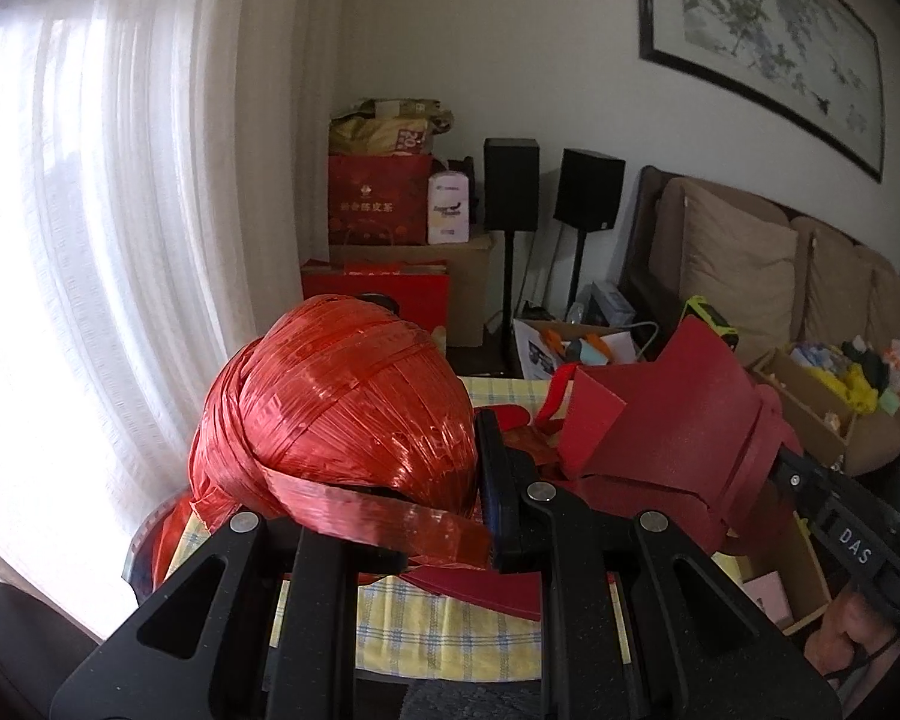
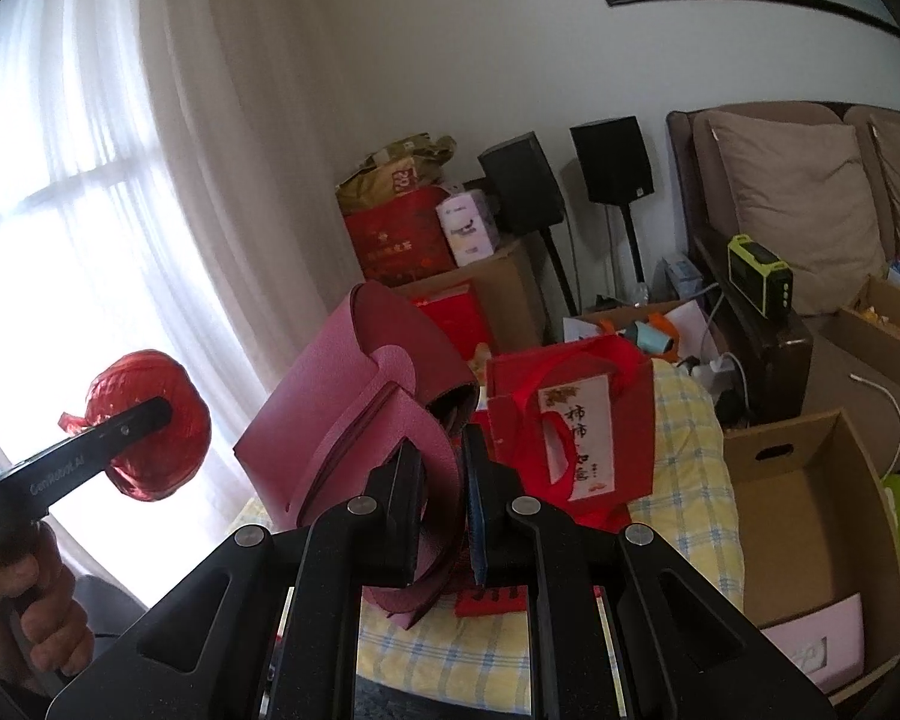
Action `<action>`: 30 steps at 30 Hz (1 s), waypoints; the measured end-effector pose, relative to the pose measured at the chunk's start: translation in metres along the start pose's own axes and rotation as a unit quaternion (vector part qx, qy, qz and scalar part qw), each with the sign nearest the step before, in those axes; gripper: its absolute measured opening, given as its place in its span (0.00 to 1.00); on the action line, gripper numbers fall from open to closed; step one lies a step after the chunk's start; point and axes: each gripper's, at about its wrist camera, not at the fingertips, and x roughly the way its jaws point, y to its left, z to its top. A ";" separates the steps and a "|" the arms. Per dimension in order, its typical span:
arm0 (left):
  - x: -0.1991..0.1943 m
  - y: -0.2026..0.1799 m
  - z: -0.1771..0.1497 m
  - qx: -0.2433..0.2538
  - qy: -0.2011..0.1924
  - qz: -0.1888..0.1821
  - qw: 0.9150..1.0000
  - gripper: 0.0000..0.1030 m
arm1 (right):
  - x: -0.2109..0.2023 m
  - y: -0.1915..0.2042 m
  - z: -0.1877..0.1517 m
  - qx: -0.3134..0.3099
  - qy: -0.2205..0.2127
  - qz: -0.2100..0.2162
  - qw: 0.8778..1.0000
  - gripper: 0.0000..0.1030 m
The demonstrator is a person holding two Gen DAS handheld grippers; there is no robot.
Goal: Organize objects
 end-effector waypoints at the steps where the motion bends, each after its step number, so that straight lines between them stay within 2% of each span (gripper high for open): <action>1: 0.000 -0.002 0.000 0.002 0.000 -0.001 1.000 0.16 | 0.000 -0.002 0.000 0.002 0.000 -0.001 1.000 0.11; 30: -0.004 -0.041 -0.001 0.040 0.000 -0.019 0.999 0.16 | -0.030 -0.038 0.007 0.033 -0.023 -0.023 0.999 0.11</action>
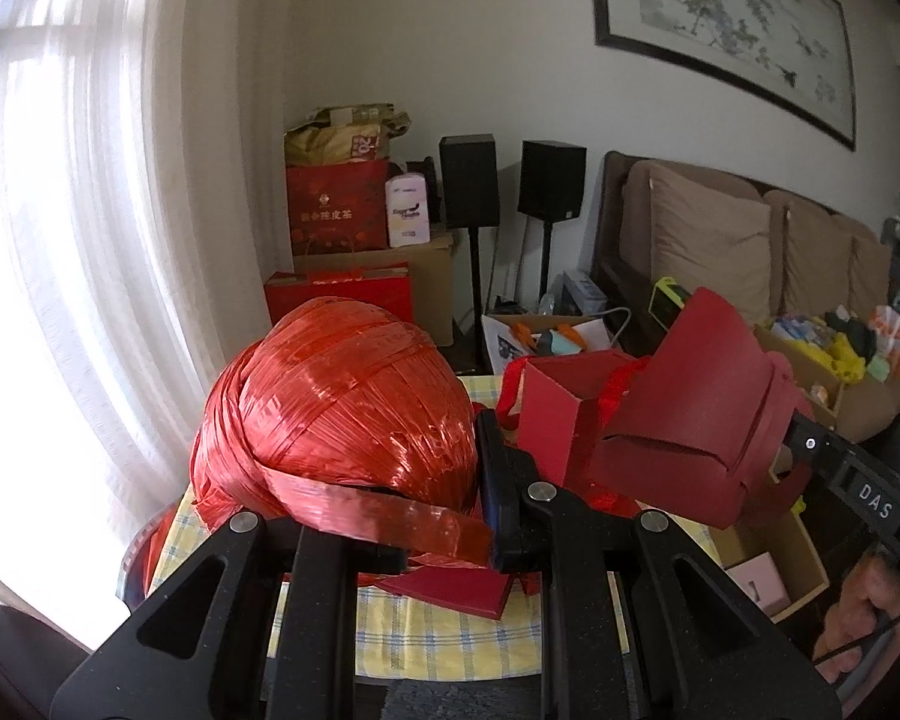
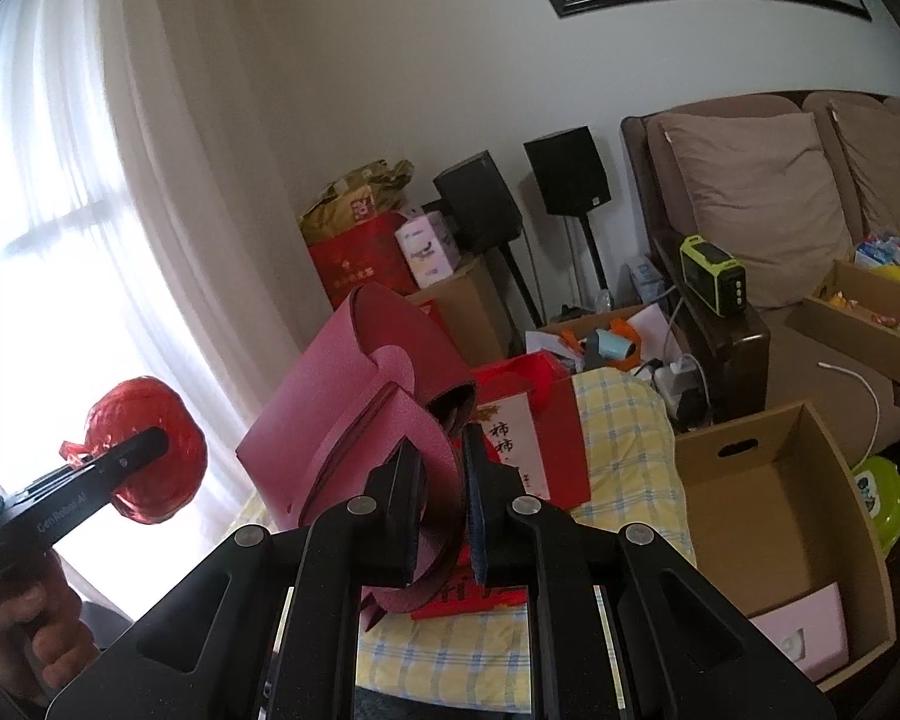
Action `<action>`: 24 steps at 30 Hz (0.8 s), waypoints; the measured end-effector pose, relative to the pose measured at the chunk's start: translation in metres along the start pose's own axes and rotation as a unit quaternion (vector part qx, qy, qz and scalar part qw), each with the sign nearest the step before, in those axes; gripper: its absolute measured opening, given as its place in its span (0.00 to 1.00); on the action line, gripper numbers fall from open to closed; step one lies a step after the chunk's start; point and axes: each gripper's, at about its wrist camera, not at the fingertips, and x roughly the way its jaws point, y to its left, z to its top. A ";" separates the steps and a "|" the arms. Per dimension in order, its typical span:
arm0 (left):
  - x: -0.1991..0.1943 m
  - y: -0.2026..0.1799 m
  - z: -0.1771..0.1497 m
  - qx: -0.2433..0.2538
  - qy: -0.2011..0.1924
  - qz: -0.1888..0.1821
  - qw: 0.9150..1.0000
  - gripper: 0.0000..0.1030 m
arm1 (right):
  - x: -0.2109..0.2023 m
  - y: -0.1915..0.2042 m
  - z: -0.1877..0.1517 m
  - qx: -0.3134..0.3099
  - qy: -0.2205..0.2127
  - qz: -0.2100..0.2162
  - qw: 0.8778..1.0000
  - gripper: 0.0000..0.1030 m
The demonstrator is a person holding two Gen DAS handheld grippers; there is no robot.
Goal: Organize objects
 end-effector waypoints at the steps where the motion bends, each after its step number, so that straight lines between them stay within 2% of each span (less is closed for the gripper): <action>1: 0.000 -0.001 0.000 0.002 0.000 -0.001 1.000 0.16 | -0.001 -0.001 0.001 0.001 -0.001 0.000 1.000 0.11; 16: 0.004 -0.032 -0.002 0.022 0.007 -0.025 0.999 0.16 | -0.031 -0.046 0.003 0.039 -0.017 -0.029 0.999 0.11; 24: 0.005 -0.042 -0.001 0.026 0.010 -0.033 0.999 0.16 | -0.042 -0.061 0.003 0.039 -0.016 -0.042 0.998 0.11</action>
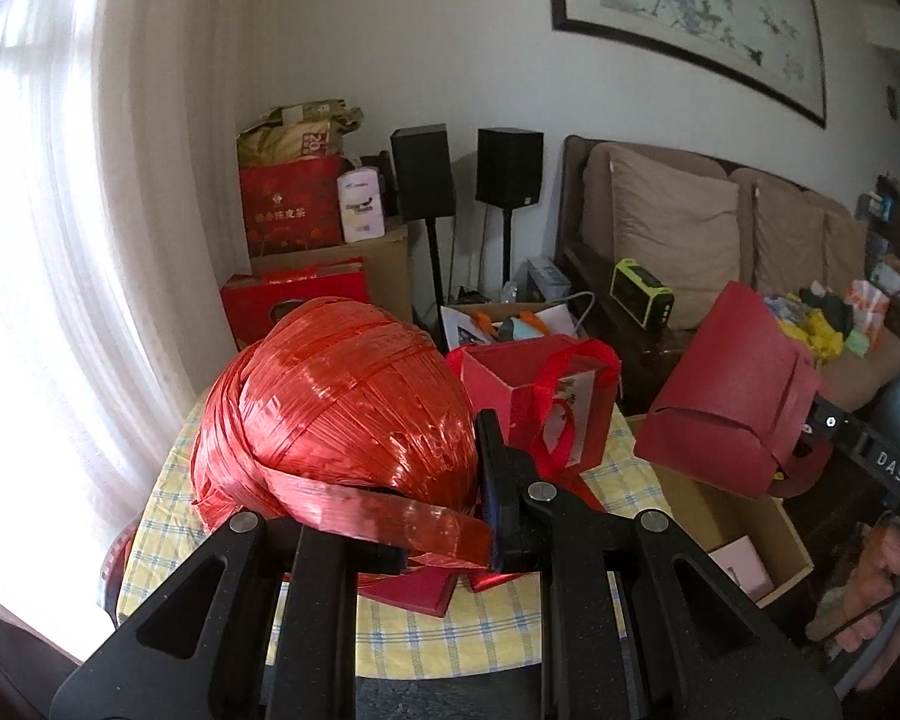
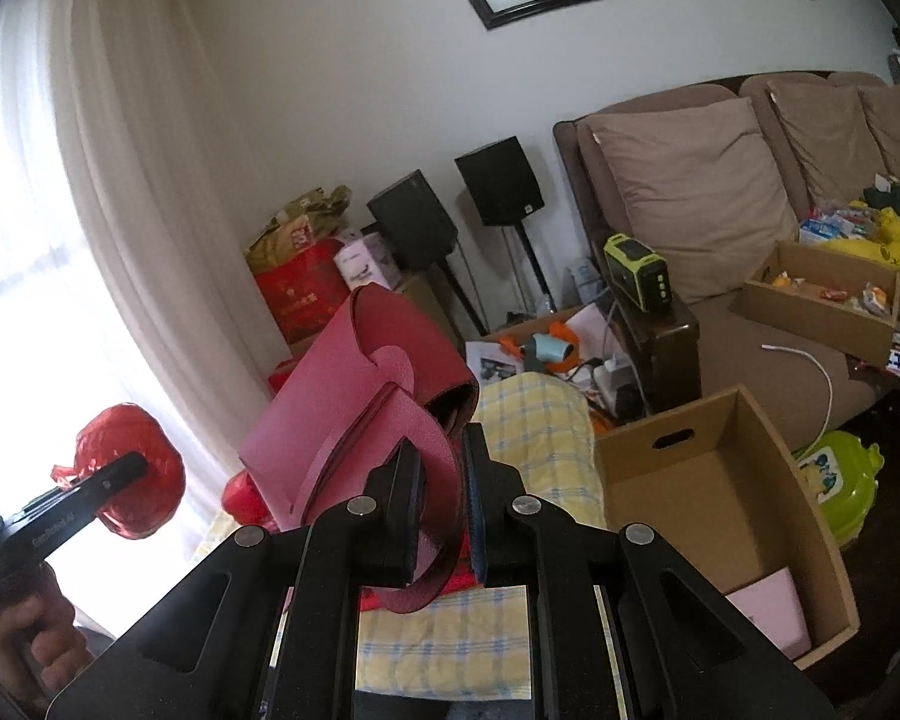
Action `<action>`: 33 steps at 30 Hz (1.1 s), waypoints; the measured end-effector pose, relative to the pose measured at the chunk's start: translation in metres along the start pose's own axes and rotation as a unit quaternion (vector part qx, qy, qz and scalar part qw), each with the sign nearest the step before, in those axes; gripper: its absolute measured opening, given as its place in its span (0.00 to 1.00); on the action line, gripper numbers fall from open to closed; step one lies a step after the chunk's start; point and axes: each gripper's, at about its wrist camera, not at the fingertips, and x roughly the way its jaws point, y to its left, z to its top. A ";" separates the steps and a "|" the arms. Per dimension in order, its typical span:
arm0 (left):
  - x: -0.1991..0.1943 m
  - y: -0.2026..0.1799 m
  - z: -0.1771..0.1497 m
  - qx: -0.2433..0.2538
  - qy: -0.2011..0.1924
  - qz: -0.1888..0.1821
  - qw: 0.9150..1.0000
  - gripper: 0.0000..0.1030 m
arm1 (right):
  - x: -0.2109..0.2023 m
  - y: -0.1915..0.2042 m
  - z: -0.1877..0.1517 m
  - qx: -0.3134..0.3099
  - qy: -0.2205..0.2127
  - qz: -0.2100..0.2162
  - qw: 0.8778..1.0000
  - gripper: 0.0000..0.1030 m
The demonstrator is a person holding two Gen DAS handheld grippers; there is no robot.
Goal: Organize objects
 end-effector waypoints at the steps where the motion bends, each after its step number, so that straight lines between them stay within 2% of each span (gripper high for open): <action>1: 0.000 -0.002 0.000 0.001 0.000 -0.001 1.000 0.16 | 0.000 -0.001 0.000 0.000 0.000 0.000 1.000 0.11; 12: 0.001 -0.006 -0.001 0.003 0.004 -0.003 1.000 0.16 | 0.000 -0.003 0.001 0.002 -0.002 0.001 1.000 0.11; 17: 0.002 -0.009 -0.001 0.002 0.011 -0.021 1.000 0.16 | -0.001 -0.004 0.001 0.003 -0.001 -0.001 1.000 0.11; 33: -0.004 -0.034 0.003 0.013 0.007 -0.047 0.999 0.16 | -0.018 -0.033 0.003 0.034 -0.008 -0.019 0.999 0.11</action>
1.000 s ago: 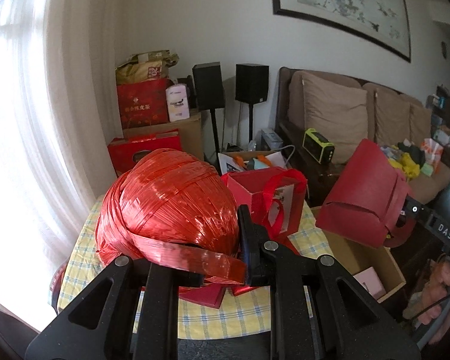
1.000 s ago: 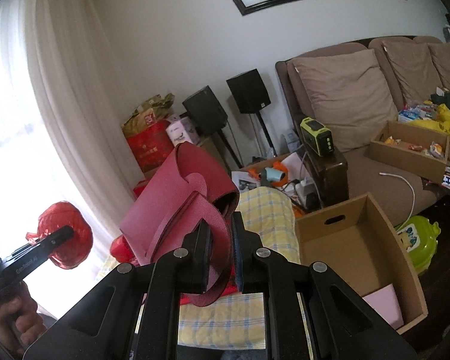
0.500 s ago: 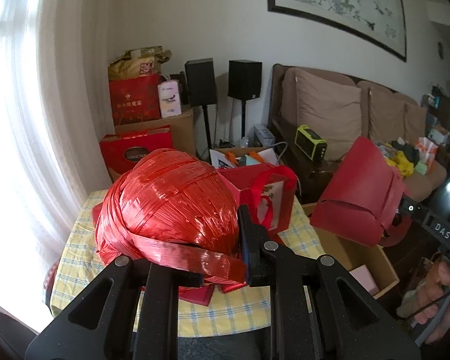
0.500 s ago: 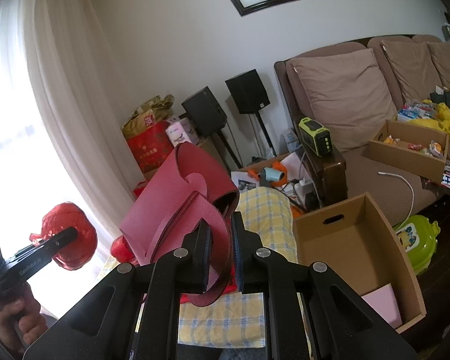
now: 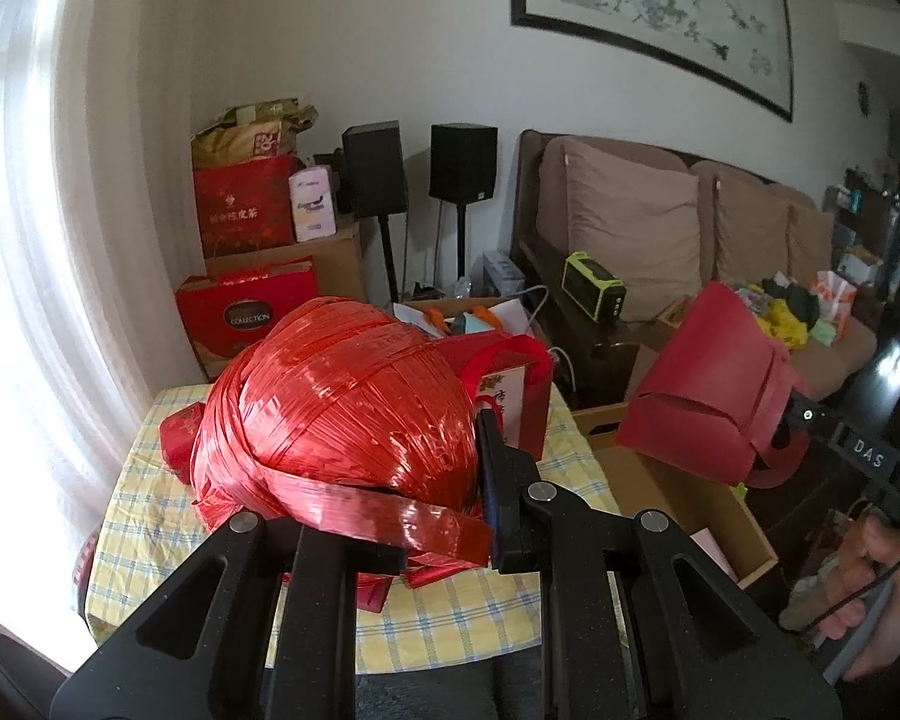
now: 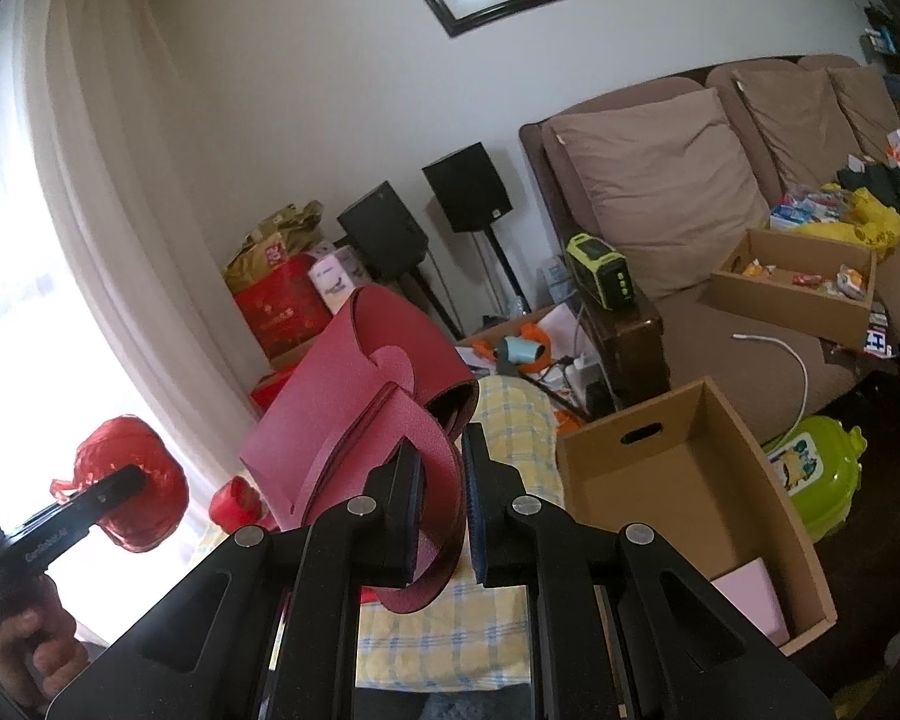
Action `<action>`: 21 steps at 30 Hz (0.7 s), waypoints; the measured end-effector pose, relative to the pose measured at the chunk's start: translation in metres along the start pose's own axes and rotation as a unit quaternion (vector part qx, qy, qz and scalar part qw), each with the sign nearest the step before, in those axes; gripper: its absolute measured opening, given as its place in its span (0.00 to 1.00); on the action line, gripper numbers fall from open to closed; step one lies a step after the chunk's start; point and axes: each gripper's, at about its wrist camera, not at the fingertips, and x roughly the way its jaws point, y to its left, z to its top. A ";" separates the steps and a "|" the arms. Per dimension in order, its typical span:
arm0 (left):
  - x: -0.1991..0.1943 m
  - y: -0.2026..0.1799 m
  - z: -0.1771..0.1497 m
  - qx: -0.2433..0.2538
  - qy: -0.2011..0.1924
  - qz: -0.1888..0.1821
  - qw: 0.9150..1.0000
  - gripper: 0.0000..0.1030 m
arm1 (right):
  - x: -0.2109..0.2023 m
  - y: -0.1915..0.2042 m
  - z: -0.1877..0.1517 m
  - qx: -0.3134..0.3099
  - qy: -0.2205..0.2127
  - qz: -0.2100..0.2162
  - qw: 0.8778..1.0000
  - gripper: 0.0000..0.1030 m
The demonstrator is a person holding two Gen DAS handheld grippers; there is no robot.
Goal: Organize objects
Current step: 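Carry the red ball with the left gripper and the leather bag with the right over the cardboard box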
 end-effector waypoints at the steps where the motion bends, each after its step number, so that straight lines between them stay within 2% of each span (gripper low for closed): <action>1: 0.001 -0.002 0.001 0.001 0.000 -0.002 1.000 0.16 | -0.002 -0.002 0.001 0.003 -0.002 -0.001 1.000 0.11; 21: 0.001 -0.055 0.003 0.035 0.004 -0.069 0.997 0.16 | -0.027 -0.029 0.009 0.008 -0.023 -0.031 0.999 0.11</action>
